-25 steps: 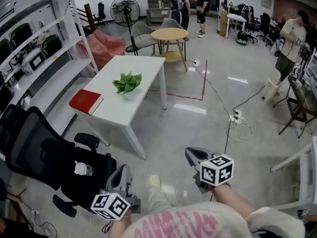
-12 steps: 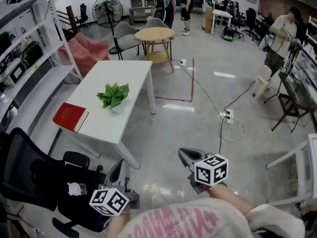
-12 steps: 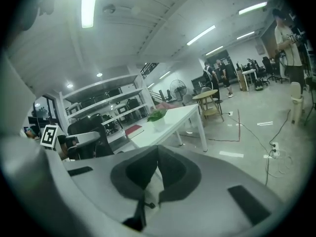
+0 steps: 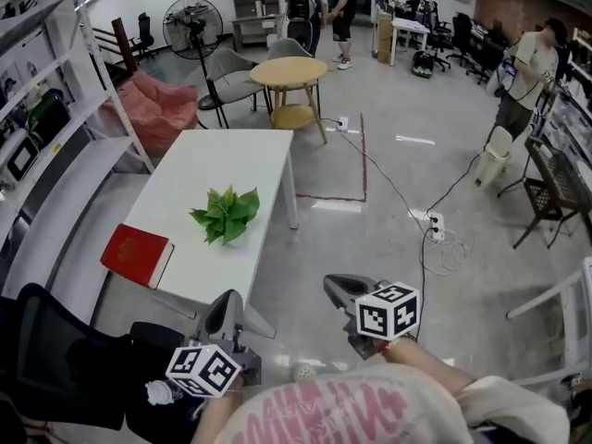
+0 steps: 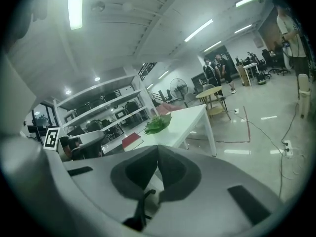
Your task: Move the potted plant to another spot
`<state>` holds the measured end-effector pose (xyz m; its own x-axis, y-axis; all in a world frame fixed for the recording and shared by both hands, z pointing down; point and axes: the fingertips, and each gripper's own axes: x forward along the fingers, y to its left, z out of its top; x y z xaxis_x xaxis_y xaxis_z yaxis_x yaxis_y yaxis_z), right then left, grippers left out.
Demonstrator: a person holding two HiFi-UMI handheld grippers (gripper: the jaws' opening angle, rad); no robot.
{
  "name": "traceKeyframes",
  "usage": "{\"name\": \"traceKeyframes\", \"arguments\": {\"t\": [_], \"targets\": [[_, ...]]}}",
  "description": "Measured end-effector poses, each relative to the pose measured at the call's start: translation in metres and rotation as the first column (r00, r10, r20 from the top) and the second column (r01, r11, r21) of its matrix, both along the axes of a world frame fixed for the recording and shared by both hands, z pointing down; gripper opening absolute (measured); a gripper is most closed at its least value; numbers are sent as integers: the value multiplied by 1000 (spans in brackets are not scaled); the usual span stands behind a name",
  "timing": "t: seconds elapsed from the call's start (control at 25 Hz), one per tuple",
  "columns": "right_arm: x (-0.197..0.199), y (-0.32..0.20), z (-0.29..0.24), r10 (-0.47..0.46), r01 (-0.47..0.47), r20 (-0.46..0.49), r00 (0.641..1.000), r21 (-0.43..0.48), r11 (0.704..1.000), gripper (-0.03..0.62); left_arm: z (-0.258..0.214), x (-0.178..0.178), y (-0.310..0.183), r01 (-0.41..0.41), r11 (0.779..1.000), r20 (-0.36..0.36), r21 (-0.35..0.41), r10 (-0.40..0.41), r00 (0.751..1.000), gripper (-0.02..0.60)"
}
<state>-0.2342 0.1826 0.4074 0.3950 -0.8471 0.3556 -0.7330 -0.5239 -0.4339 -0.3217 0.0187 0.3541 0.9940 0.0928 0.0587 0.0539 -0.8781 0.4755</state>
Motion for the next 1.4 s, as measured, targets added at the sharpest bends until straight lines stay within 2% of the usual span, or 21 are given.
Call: {"name": "traceKeyframes", "arguments": {"t": [0.2, 0.44, 0.64, 0.88, 1.08, 1.28, 1.4], "targets": [[28, -44, 0, -3, 3, -2, 1000, 6, 1000, 6, 0, 27, -50, 15, 1000, -6, -2, -15, 1000, 2], [46, -82, 11, -16, 16, 13, 1000, 10, 1000, 6, 9, 44, -84, 24, 1000, -5, 2, -24, 1000, 2], [43, -99, 23, -32, 31, 60, 998, 18, 999, 6, 22, 34, -93, 35, 999, 27, -16, -35, 999, 3], [33, -118, 32, -84, 71, 99, 992, 123, 990, 6, 52, 21, -97, 59, 997, 89, -46, -55, 995, 3], [28, -133, 51, -141, 120, 150, 979, 145, 982, 8, 74, 17, -104, 90, 993, 138, -80, -78, 987, 3], [49, -149, 63, -180, 165, 118, 977, 123, 979, 28, 86, 24, -112, 113, 990, 158, -88, -98, 983, 2], [70, -164, 68, -198, 193, 74, 977, 77, 978, 31, 92, 32, -118, 127, 988, 170, -88, -110, 979, 3]]}}
